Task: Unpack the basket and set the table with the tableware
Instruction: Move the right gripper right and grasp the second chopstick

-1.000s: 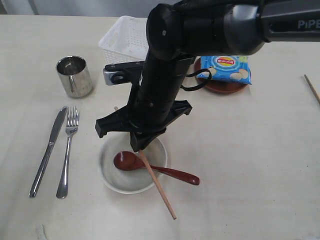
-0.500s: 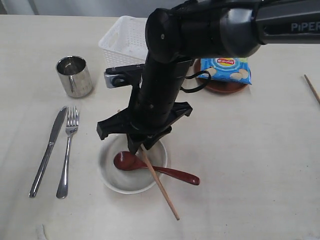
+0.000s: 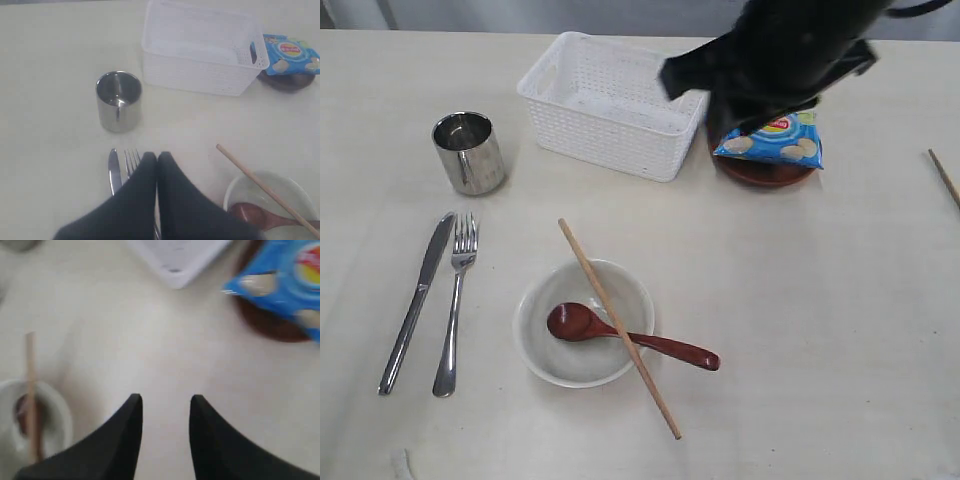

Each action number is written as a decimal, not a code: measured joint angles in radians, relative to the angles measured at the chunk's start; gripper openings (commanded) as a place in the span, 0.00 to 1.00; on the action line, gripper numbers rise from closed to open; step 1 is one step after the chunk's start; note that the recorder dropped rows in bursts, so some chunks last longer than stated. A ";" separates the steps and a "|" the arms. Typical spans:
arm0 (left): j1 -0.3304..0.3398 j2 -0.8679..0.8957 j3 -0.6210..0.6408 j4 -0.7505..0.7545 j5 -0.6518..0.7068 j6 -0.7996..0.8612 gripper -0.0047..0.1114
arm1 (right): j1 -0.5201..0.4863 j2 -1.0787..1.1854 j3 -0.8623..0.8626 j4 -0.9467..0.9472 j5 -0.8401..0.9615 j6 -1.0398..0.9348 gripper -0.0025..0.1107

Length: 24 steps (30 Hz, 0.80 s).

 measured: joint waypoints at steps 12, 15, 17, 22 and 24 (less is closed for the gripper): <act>0.000 0.000 0.000 0.000 0.000 0.000 0.04 | -0.557 0.217 0.000 -0.152 -0.008 0.021 0.30; 0.000 0.000 0.000 0.000 0.000 0.000 0.04 | -0.622 0.286 0.000 -0.149 -0.021 -0.011 0.30; 0.000 0.000 0.000 0.000 0.000 0.000 0.04 | -0.659 0.327 0.000 -0.142 -0.031 -0.052 0.30; 0.000 0.000 0.000 0.000 0.000 0.000 0.04 | -0.767 0.429 0.000 -0.134 -0.110 -0.141 0.30; 0.000 0.000 0.000 0.000 0.000 0.000 0.04 | -0.803 0.463 0.000 -0.121 -0.128 -0.159 0.30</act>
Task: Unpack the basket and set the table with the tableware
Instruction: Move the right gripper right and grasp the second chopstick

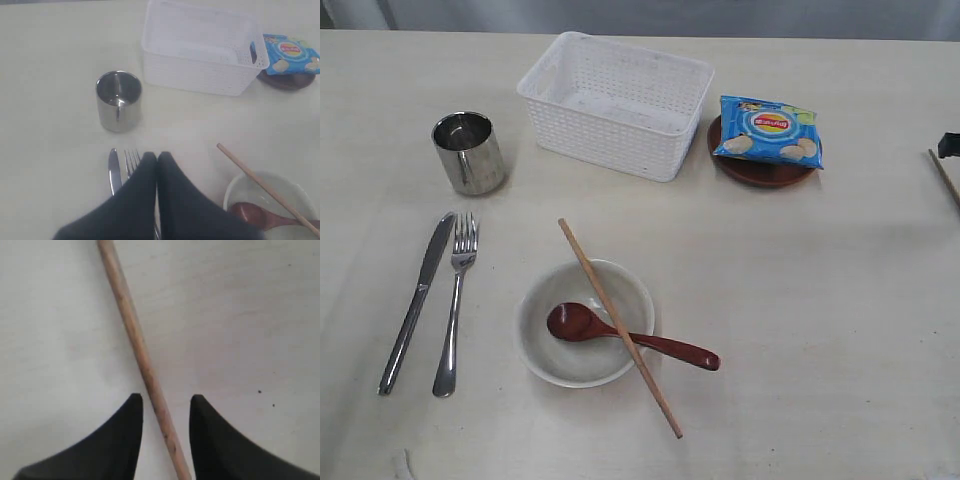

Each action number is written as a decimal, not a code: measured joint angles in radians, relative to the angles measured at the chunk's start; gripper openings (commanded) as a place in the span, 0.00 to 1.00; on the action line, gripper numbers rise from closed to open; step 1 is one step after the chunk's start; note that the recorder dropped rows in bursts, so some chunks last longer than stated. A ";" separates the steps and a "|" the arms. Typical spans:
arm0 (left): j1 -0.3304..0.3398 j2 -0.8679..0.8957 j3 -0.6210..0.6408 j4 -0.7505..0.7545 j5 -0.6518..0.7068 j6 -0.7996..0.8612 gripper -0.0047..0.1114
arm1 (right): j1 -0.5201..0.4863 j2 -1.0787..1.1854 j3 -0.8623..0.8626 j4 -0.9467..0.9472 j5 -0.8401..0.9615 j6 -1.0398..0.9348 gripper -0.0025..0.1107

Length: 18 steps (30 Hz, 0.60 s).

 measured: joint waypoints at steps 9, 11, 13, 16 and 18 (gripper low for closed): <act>0.000 0.000 0.000 0.000 0.000 0.000 0.04 | -0.025 0.074 -0.006 0.090 -0.049 -0.097 0.27; 0.000 0.000 0.000 0.000 0.000 0.000 0.04 | -0.025 0.078 -0.008 0.091 -0.047 -0.099 0.16; 0.000 0.000 0.000 0.000 0.000 0.000 0.04 | -0.025 0.081 -0.014 0.087 -0.045 -0.101 0.03; 0.000 0.000 0.000 0.000 0.000 0.000 0.04 | -0.031 0.082 -0.015 0.080 -0.045 -0.110 0.02; 0.000 0.000 0.000 0.000 0.000 0.000 0.04 | -0.031 0.082 -0.014 0.080 -0.045 -0.111 0.02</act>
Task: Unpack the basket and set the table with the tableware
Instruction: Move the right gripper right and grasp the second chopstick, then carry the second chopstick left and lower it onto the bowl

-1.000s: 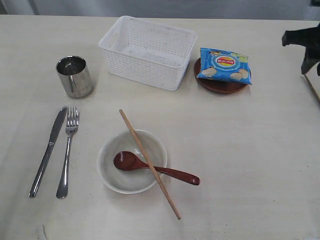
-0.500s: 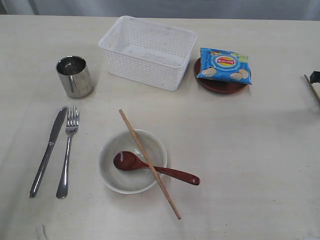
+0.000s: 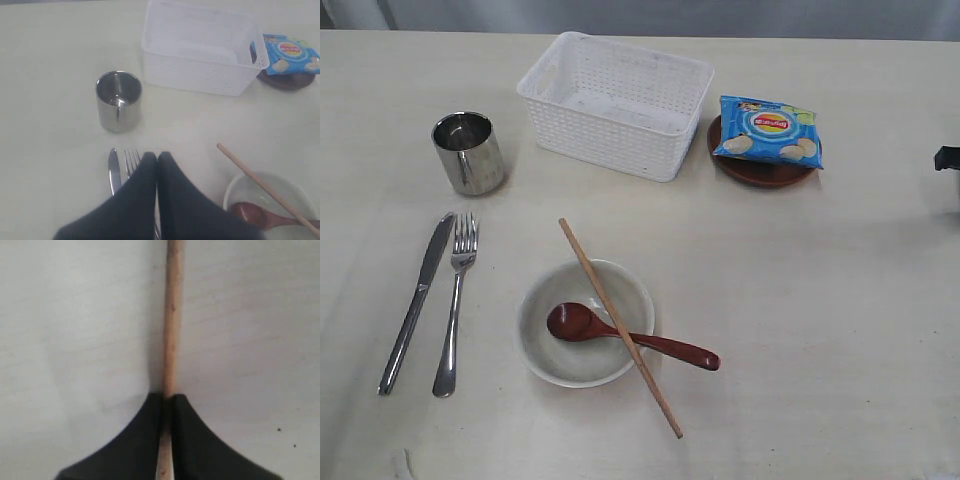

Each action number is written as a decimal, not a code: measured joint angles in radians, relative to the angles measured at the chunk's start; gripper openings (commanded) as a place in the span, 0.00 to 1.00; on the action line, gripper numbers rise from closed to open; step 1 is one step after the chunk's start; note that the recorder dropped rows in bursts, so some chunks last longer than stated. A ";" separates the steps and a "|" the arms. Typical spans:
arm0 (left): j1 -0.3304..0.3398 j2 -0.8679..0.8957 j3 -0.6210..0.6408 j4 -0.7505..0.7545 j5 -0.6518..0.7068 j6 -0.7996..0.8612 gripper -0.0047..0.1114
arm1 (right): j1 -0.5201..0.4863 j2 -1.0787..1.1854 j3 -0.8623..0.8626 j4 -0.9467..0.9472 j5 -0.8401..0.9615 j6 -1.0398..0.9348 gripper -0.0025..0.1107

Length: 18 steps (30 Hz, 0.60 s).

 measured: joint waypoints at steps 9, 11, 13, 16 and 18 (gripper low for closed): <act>0.000 0.000 0.000 0.000 0.000 0.000 0.04 | 0.012 -0.057 0.014 0.101 0.006 -0.006 0.02; 0.000 0.000 0.000 0.000 0.000 0.000 0.04 | 0.029 -0.112 0.014 0.142 0.006 -0.012 0.02; 0.000 0.000 0.000 0.000 0.000 0.000 0.04 | 0.056 -0.168 0.014 0.170 0.006 -0.016 0.02; 0.000 0.000 0.000 0.000 0.000 0.000 0.04 | 0.120 -0.254 0.014 0.189 0.008 -0.018 0.02; 0.000 0.000 0.000 0.000 0.000 0.000 0.04 | 0.174 -0.301 0.014 0.200 0.013 -0.018 0.02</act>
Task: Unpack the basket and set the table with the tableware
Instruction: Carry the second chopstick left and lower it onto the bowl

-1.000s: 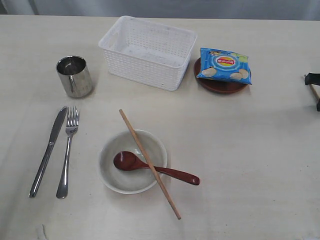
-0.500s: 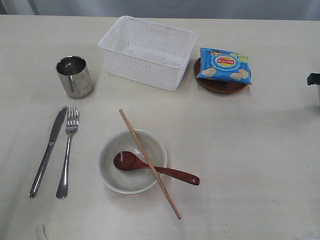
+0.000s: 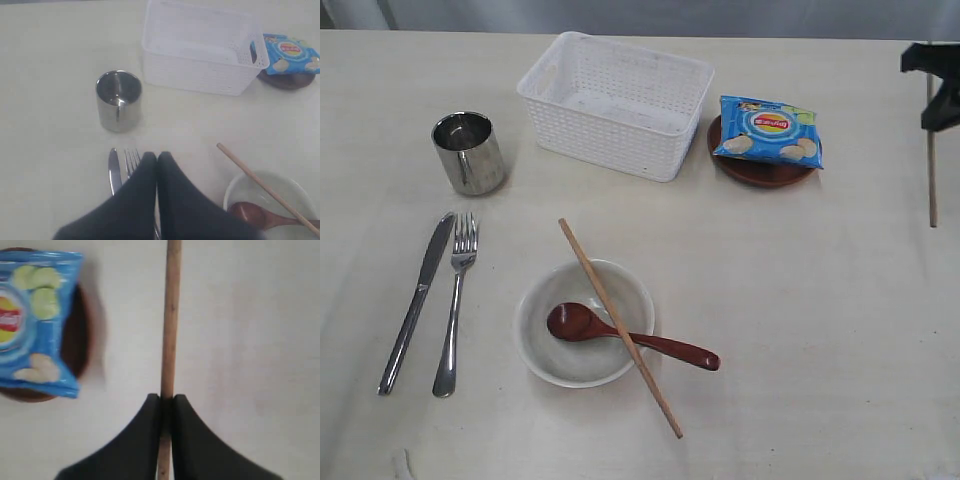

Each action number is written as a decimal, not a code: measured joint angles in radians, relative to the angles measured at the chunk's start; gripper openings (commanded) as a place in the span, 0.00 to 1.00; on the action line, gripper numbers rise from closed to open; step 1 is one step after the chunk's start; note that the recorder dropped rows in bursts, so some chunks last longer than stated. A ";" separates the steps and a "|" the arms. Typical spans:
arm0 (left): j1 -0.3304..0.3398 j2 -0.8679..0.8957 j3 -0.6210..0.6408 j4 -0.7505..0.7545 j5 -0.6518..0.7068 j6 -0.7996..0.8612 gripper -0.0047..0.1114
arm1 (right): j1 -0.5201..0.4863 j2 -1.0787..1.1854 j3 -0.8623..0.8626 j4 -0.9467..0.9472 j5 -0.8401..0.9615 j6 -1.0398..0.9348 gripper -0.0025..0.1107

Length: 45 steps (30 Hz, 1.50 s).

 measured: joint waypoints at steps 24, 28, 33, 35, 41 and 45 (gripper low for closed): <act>0.000 0.000 0.000 -0.018 0.003 0.000 0.04 | 0.892 -0.158 -0.107 0.106 0.302 0.183 0.02; 0.000 0.000 0.000 -0.022 0.003 0.002 0.04 | 0.950 -0.112 -0.062 0.145 0.302 0.189 0.02; 0.000 0.000 0.000 -0.027 0.003 0.010 0.04 | 0.989 -0.049 -0.023 0.170 0.260 0.205 0.02; 0.000 0.000 0.000 -0.027 0.003 0.012 0.04 | 0.991 -0.025 -0.021 0.186 0.237 0.212 0.02; 0.000 0.000 0.000 -0.027 0.003 0.015 0.04 | 0.991 0.022 -0.021 0.204 0.185 0.230 0.02; 0.000 0.000 0.000 -0.027 0.003 0.015 0.04 | 0.991 0.029 -0.019 0.206 0.127 0.243 0.02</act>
